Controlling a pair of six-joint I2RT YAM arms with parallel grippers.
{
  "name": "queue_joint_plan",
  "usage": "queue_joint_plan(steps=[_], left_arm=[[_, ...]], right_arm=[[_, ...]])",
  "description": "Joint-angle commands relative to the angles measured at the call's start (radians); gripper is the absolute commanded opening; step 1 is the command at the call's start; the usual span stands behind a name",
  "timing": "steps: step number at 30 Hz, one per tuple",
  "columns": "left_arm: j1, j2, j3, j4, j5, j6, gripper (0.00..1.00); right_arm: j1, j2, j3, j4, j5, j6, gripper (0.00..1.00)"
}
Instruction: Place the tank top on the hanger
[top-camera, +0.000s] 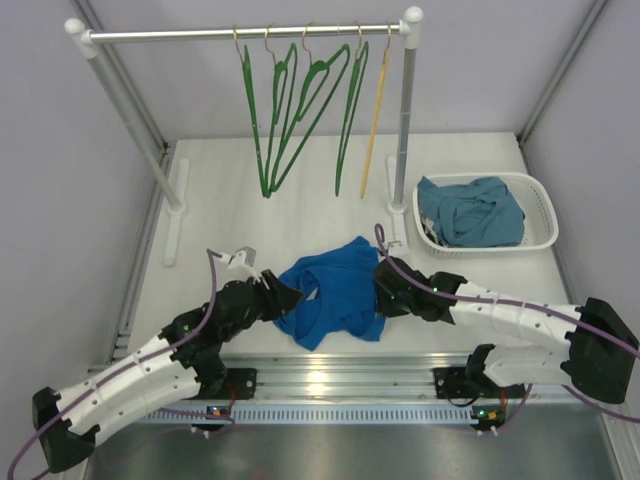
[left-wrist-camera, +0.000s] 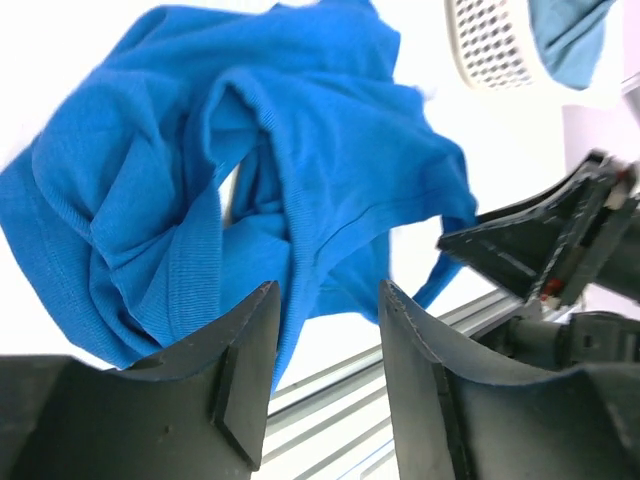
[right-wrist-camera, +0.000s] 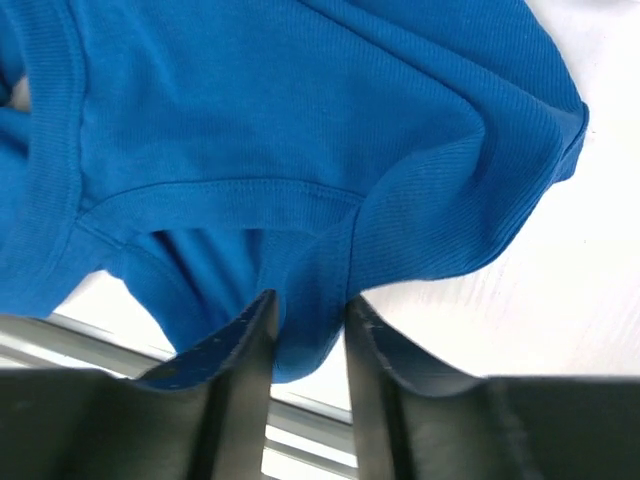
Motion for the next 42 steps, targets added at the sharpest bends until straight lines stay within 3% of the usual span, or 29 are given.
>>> queue_joint_plan(steps=[1,9,12,18,25,26,30,34,39,42], left_arm=[[-0.003,-0.032,0.09,-0.074,-0.04,0.027,0.5],[-0.003,-0.065,0.285,-0.22,-0.029,0.175,0.52],[-0.003,-0.083,0.369,-0.269,-0.022,0.238,0.53],[-0.003,-0.06,0.624,-0.312,-0.058,0.378,0.53],[-0.003,0.092,0.894,-0.223,-0.273,0.56,0.55],[-0.003,0.13,0.911,-0.201,-0.374,0.592,0.57],[-0.003,0.246,0.969,-0.044,-0.524,0.721,0.68],[0.0,0.41,1.075,0.059,-0.657,0.846,0.74],[0.133,0.618,1.335,-0.043,-0.53,0.832,0.75],[0.317,0.725,1.495,-0.198,-0.332,0.731,0.73]], right_arm=[[0.02,-0.06,0.025,0.018,0.021,0.024,0.35],[0.02,-0.16,0.02,-0.045,0.064,0.04,0.61],[0.02,-0.199,0.015,-0.072,0.077,0.047,0.66],[0.02,-0.283,0.008,-0.109,0.101,0.073,0.66],[0.02,-0.324,0.023,-0.151,0.12,0.07,0.66],[0.02,-0.328,0.025,-0.152,0.12,0.07,0.66],[0.02,-0.343,0.018,-0.158,0.118,0.073,0.66],[0.02,-0.355,0.022,-0.169,0.12,0.069,0.66],[0.02,-0.384,0.028,-0.194,0.129,0.066,0.66],[0.02,-0.401,0.031,-0.204,0.132,0.063,0.66]])
